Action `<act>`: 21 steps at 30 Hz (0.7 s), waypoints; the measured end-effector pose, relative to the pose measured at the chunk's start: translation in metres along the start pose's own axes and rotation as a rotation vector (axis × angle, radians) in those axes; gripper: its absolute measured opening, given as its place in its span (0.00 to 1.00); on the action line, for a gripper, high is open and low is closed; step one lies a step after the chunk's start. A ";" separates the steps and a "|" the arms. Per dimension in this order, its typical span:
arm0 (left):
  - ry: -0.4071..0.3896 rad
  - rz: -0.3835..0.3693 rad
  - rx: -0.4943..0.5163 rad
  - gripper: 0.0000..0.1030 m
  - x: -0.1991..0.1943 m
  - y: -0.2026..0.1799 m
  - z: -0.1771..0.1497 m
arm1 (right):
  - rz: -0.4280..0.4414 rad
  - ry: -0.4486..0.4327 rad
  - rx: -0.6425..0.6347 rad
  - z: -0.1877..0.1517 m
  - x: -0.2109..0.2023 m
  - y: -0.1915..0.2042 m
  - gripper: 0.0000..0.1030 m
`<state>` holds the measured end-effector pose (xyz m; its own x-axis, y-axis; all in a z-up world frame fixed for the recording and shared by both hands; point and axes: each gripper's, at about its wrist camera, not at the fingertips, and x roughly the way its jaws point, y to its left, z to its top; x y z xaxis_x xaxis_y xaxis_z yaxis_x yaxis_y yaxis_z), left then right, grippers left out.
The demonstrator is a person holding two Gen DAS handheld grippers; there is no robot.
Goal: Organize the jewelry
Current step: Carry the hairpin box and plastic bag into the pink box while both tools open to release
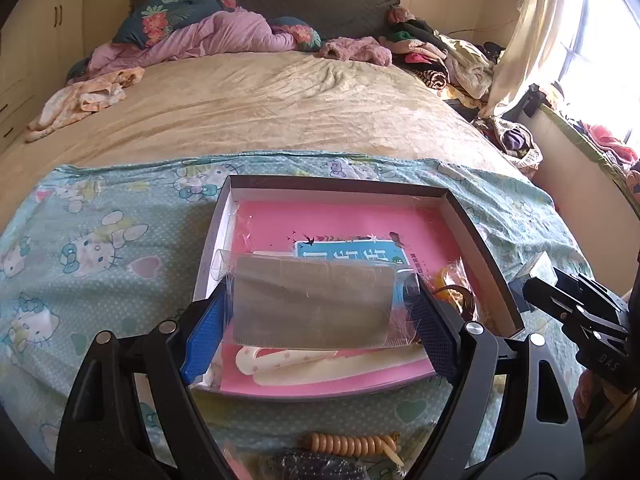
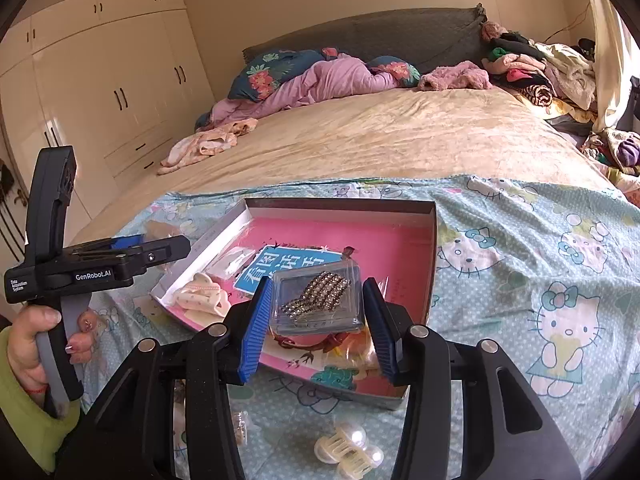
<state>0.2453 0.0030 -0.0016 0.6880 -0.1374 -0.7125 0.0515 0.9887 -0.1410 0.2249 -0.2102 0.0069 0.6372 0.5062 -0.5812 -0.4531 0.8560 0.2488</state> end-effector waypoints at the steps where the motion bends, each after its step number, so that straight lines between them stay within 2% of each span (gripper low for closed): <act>1: 0.004 -0.001 -0.001 0.74 0.003 0.000 0.002 | -0.004 -0.001 -0.001 0.002 0.002 -0.001 0.43; 9: 0.037 0.003 -0.002 0.74 0.031 -0.007 0.011 | -0.034 0.006 -0.007 0.018 0.021 -0.013 0.43; 15: 0.073 -0.020 -0.042 0.74 0.057 -0.013 0.021 | -0.063 0.016 -0.011 0.029 0.038 -0.023 0.43; 21: 0.097 -0.014 -0.001 0.74 0.078 -0.026 0.017 | -0.086 0.024 -0.006 0.036 0.053 -0.033 0.43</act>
<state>0.3098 -0.0324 -0.0416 0.6140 -0.1561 -0.7737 0.0597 0.9866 -0.1517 0.2958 -0.2077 -0.0040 0.6586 0.4284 -0.6186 -0.4013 0.8954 0.1929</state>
